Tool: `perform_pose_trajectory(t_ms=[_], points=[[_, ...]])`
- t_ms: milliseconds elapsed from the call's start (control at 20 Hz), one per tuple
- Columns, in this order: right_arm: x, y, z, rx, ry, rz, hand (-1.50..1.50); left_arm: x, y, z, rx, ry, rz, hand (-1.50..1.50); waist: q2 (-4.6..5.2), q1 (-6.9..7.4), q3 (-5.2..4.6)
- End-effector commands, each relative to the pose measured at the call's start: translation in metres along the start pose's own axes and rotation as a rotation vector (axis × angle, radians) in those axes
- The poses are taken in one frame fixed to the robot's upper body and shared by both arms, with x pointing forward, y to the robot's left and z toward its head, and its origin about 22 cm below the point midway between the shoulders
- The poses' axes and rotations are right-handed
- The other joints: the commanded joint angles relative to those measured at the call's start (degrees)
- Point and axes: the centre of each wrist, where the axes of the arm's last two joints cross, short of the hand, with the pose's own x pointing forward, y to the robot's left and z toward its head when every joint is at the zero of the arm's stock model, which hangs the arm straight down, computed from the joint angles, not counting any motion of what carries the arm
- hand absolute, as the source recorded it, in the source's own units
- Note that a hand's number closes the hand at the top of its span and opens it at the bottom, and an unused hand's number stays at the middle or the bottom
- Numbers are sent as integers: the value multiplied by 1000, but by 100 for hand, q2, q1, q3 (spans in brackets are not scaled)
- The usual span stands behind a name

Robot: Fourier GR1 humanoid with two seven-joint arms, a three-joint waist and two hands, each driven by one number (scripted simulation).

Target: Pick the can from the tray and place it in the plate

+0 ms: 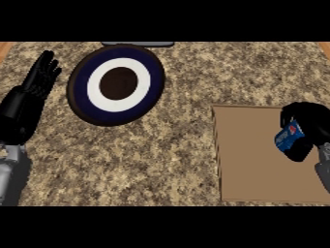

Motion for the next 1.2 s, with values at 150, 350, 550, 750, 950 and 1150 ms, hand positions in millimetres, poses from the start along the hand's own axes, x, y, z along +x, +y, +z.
perform_pose_trajectory(t_ms=[150,350,550,750,950,1150], points=[[23,62,-16,-199,104,-137,150,-1,-2,0,-19,-18,13,0,107,138,99],[25,33,-16,-291,-9,-191,150,-1,15,2,-4,-2,-15,0,64,39,89],[69,9,-6,-398,-183,-341,150,-11,-6,9,3,13,-22,0,46,-15,87],[109,-7,17,-465,-384,-481,150,-7,17,4,6,15,3,0,33,-48,83],[127,-18,30,-475,-488,-599,150,-5,21,12,23,17,-4,0,34,-17,83],[168,-52,34,-433,-566,-595,150,-6,8,-7,9,28,-6,0,52,-33,81]])
